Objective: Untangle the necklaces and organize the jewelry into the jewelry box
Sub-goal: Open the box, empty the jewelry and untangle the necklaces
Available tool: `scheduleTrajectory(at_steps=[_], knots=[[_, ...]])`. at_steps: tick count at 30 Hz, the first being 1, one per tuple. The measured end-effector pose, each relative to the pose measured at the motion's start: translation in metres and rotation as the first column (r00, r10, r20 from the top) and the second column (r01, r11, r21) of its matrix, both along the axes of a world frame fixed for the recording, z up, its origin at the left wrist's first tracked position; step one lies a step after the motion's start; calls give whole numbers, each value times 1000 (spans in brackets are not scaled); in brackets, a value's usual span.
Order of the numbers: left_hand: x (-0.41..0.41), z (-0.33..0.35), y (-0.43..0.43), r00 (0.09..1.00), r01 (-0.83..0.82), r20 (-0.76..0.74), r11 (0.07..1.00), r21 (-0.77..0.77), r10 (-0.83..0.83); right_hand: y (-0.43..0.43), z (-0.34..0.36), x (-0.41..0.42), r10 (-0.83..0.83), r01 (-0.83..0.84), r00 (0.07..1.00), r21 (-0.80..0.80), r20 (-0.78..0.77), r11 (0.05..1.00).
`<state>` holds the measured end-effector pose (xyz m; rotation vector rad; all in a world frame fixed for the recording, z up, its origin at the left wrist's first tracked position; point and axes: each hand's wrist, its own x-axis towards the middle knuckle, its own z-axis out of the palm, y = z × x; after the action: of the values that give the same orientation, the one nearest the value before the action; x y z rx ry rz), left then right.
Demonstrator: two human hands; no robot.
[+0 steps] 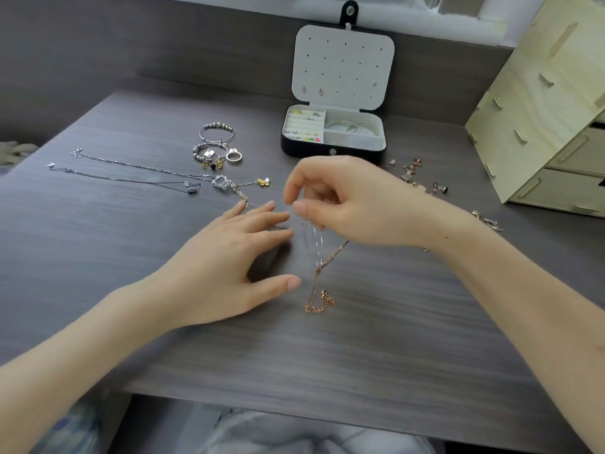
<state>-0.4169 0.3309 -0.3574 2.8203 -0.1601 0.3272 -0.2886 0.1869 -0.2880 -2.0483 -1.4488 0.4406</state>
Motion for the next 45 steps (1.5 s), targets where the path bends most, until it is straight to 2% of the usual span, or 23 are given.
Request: scheduleTrajectory(at_steps=[4, 9, 12, 16, 19, 25, 27, 29, 31, 33, 36, 39, 42, 45], knots=[[-16, 6, 6, 993, 16, 115, 999, -50, -10, 20, -3, -3, 77, -72, 994, -76, 71, 995], [-19, 6, 4, 973, 103, 206, 995, 5, -102, 20, -7, -2, 154, -120, 973, -196, 171, 973], [-13, 4, 1, 974, 154, 160, 987, 52, -161, 3, -9, 6, 111, -67, 971, -206, 210, 976], [-9, 0, -7, 975, 205, 62, 972, 111, -213, -22, -20, 18, 86, 14, 942, -296, 324, 955], [-10, -3, -11, 976, 209, 24, 962, 173, -216, -37, -26, 19, 63, 35, 954, -320, 293, 947], [-11, -3, -8, 972, 228, 14, 957, 178, -234, -50, -17, 17, 53, 51, 974, -440, 221, 897], [-12, -3, -7, 972, 230, 6, 959, 164, -235, -46, -16, 21, 11, 71, 974, -347, 228, 935], [-12, -2, -8, 973, 226, 6, 965, 132, -229, -34, -20, 31, -85, 136, 949, -152, 305, 979], [-9, 2, -7, 974, 223, 14, 972, 76, -225, -18, -30, 45, -157, 194, 897, -50, 413, 980], [-4, 6, -6, 974, 226, 26, 974, 17, -226, -1, -41, 57, -119, 179, 840, -63, 529, 982], [3, 6, -4, 975, 216, 54, 976, 11, -217, 13, -57, 64, 31, 37, 762, -92, 647, 995], [8, 2, -5, 981, 180, 72, 984, -14, -178, 11, -58, 66, 61, 3, 685, -87, 726, 996], [13, 1, -9, 992, 116, 64, 987, -110, -109, -8, -42, 56, -74, 35, 792, 76, 606, 997], [18, 1, -13, 999, 46, 1, 985, -165, -47, -40, -8, 37, -183, 152, 919, 115, 348, 982]])
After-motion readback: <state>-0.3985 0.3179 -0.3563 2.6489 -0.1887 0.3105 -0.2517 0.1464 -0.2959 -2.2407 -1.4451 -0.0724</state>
